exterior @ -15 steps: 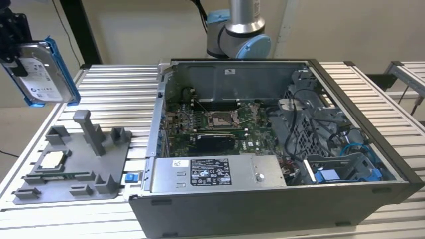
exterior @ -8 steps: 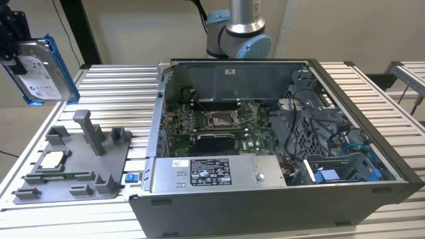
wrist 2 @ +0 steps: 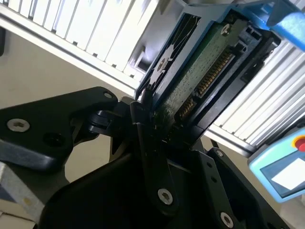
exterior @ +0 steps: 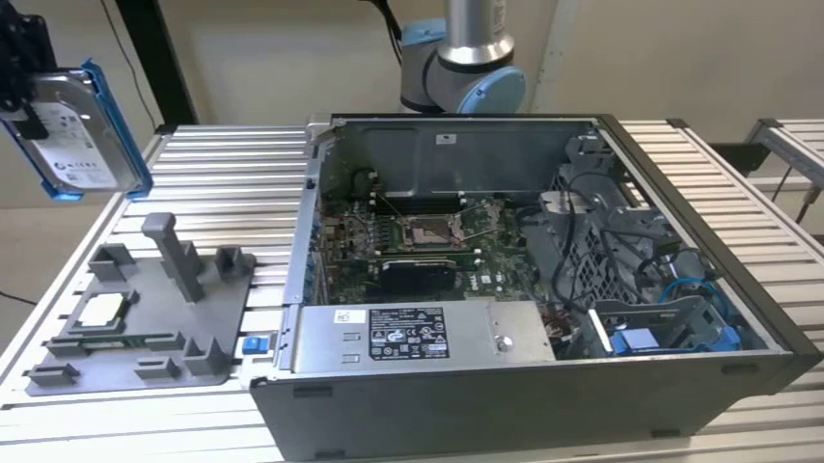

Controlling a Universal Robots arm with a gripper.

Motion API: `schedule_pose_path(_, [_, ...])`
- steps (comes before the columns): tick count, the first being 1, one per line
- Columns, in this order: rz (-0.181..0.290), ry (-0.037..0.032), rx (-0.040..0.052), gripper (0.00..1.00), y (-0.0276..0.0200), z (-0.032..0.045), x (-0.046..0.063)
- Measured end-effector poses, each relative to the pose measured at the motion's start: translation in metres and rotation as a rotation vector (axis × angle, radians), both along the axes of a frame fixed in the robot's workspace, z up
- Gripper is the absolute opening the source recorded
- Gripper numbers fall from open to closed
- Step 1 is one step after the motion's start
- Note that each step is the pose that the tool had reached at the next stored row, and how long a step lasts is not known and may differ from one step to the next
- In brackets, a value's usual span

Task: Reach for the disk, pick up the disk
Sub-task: 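Pick up the disk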

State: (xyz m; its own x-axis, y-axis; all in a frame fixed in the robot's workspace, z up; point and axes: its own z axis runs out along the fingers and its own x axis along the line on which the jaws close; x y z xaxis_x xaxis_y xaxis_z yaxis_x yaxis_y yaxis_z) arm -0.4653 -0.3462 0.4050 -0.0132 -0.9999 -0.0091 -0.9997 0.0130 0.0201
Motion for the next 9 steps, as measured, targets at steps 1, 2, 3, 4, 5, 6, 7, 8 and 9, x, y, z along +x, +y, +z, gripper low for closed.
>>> schedule_pose_path(1, [0.000,0.0000,0.0000,0.00,0.0000,0.0009,0.000])
schedule_pose_path(2, [0.000,0.0001,0.0000,0.00,0.0000,0.0017,0.000])
schedule_pose_path(3, [0.000,0.0000,0.0000,0.00,0.0000,0.0027,0.000])
schedule_pose_path(4, [0.000,0.0000,0.0000,0.00,0.0000,0.0037,0.000])
schedule_pose_path(5, [0.000,0.0001,0.0000,0.00,0.0000,0.0051,0.000])
schedule_pose_path(6, [0.000,0.0002,-0.0001,0.00,0.0000,0.0067,0.000])
schedule_pose_path(7, [0.000,0.0000,0.0000,0.00,0.0000,0.0082,0.000])
schedule_pose_path(8, [0.000,0.0001,-0.0001,0.00,0.0000,0.0098,0.000])
schedule_pose_path(9, [0.000,0.0001,-0.0005,0.00,0.0000,0.0111,0.000])
